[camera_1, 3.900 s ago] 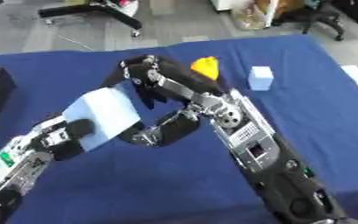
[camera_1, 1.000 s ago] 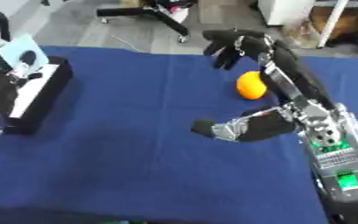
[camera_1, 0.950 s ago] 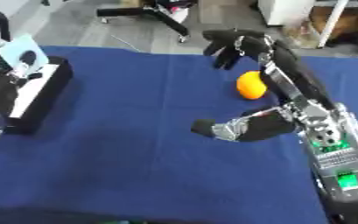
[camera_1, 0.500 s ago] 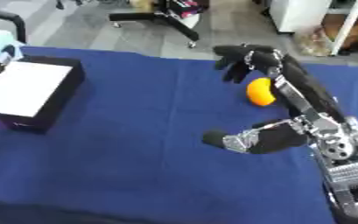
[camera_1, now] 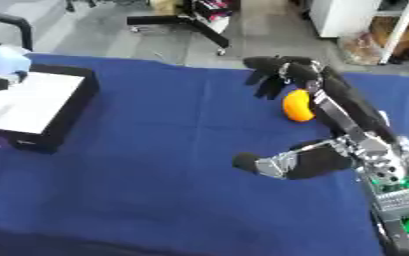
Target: Pick up the objects with one hand, pass them to the other hand, and then place them into the box on the other side of the table.
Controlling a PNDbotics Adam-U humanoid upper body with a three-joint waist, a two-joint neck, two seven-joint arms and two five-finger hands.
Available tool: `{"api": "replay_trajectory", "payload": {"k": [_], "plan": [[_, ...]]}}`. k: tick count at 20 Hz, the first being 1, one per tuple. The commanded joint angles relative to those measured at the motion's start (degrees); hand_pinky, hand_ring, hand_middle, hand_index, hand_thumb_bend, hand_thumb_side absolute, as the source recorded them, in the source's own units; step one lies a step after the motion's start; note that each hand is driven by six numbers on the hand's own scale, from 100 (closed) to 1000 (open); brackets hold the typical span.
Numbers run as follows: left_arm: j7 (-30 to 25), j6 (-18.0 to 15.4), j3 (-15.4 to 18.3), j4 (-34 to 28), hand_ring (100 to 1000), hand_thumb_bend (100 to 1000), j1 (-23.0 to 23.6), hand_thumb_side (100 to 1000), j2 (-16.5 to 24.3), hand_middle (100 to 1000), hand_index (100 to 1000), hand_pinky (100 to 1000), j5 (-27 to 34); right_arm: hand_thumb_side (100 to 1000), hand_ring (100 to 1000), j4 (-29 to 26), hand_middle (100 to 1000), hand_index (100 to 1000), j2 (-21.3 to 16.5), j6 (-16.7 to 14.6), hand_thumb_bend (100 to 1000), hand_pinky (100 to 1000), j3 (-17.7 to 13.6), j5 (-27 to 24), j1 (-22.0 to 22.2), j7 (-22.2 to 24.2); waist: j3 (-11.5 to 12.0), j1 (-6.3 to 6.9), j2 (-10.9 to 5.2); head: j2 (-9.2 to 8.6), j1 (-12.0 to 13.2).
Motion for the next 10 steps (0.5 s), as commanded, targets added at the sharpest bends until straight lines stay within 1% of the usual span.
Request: {"api": "replay_trajectory", "payload": {"k": [1,3,5,9,10], "plan": [[-1.99,-0.95,0.65,1.26,921,832,-2.06,585,0.63,883,896,846,-6.14,452,587,-0.46,654,890,-0.87,-0.08,641,530,-0.25,-0.49,-0.73,0.34,-0.07,0.24,-0.81,0.32,0.19],[-1.72,-1.54,1.18,1.1,935,826,-2.45,600,0.09,895,901,853,-8.02,452,587,-0.45,653,890,-0.84,-0.04,640,530,-0.3,-0.53,-0.71,0.38,-0.08,0.25,-0.76,0.32,0.22],[-0.86,-1.99,1.65,0.29,941,806,-2.47,593,-0.18,896,899,856,-8.38,452,587,-0.44,653,890,-0.82,-0.02,640,530,-0.32,-0.55,-0.7,0.42,-0.05,0.27,-0.74,0.33,0.18],[0.42,-3.23,1.91,-3.27,939,732,-1.69,596,-0.31,880,889,850,-5.25,452,588,-0.39,655,893,-0.92,-0.01,639,531,-0.41,-0.49,-0.77,0.44,0.01,0.25,-0.73,0.33,0.35],[0.47,-3.49,1.81,-4.51,939,732,-1.32,596,-0.25,880,889,850,-4.07,452,588,-0.36,655,893,-0.94,0.0,639,531,-0.45,-0.45,-0.78,0.4,0.02,0.25,-0.73,0.33,0.4]]}}
